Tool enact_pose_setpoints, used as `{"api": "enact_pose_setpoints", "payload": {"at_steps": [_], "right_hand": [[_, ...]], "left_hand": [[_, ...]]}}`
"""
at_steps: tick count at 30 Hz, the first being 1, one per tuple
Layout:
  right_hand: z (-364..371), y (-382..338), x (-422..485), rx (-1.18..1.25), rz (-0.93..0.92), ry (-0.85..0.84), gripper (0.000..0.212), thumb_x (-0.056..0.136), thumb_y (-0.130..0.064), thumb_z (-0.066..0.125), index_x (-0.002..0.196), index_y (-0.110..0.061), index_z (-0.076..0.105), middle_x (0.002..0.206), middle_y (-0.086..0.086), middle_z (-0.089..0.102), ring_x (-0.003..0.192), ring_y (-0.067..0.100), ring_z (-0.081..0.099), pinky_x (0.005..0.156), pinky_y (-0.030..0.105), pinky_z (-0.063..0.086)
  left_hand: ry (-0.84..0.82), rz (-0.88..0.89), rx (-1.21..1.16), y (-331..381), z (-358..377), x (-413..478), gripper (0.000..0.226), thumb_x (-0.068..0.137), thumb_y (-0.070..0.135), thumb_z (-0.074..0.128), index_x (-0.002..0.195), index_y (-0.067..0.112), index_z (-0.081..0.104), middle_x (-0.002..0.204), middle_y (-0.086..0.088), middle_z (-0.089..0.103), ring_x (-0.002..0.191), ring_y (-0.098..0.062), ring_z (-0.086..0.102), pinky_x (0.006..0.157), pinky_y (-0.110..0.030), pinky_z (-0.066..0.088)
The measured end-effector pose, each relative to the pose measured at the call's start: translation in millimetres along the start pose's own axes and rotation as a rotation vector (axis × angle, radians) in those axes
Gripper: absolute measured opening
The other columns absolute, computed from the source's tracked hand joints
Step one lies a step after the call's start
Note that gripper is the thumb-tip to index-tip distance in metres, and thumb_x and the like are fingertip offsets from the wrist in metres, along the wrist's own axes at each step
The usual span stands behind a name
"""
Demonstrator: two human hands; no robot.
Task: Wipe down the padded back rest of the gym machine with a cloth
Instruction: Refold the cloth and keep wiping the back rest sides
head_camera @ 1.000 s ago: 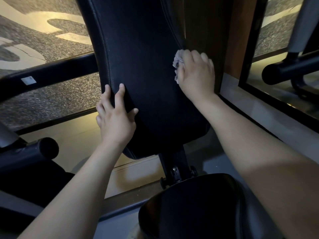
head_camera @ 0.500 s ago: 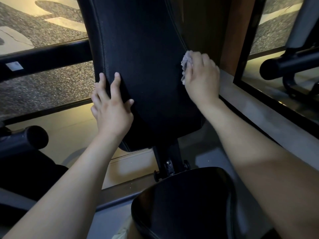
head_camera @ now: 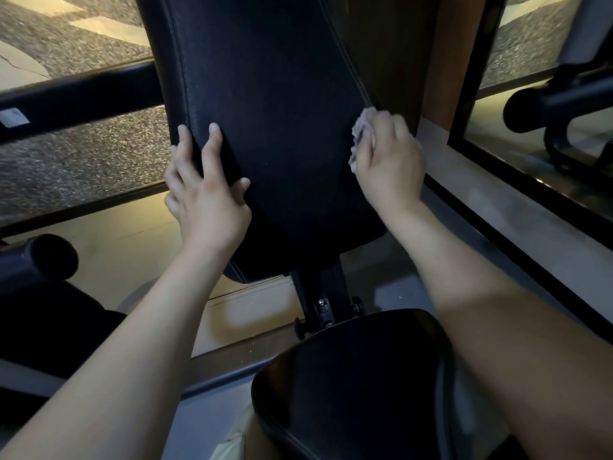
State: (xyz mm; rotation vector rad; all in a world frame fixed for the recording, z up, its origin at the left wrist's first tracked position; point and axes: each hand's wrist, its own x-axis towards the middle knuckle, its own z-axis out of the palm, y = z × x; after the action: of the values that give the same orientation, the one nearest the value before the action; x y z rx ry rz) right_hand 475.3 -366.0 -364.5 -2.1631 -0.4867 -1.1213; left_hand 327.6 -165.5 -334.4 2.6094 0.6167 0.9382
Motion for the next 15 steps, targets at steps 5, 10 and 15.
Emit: {"api": "enact_pose_setpoints", "payload": {"at_steps": [5,10,15], "right_hand": [[7,0,-30,0.042,0.041,0.045,0.03,0.103,-0.02,0.046,0.127,-0.011,0.062,0.103,0.011,0.062,0.08,0.029,0.062,0.068,0.041,0.052],[15,2,-96,0.009,0.01,-0.051,0.029,0.101,-0.018,0.05,0.124,-0.005,0.062,0.103,0.012,0.064,0.083,0.031,0.064,0.071,0.041,0.052],[0,-5,-21,0.013,0.009,-0.007,0.022,0.101,-0.02,0.049,0.116,-0.01,0.063,0.1,0.011,0.064,0.074,0.029,0.062,0.058,0.029,0.037]], "left_hand": [[0.005,0.019,0.005,-3,-3,0,0.078,0.096,0.029,0.065,0.157,0.042,0.018,0.169,0.0,0.0,0.153,-0.03,0.008,0.115,-0.056,0.019],[0.01,0.022,0.013,-4,-2,0,0.078,0.096,0.03,0.065,0.157,0.042,0.018,0.169,0.0,0.0,0.152,-0.03,0.009,0.116,-0.056,0.02],[0.014,0.024,0.006,-5,-3,0,0.077,0.096,0.031,0.065,0.157,0.041,0.019,0.17,-0.001,0.001,0.152,-0.03,0.009,0.115,-0.056,0.02]]}}
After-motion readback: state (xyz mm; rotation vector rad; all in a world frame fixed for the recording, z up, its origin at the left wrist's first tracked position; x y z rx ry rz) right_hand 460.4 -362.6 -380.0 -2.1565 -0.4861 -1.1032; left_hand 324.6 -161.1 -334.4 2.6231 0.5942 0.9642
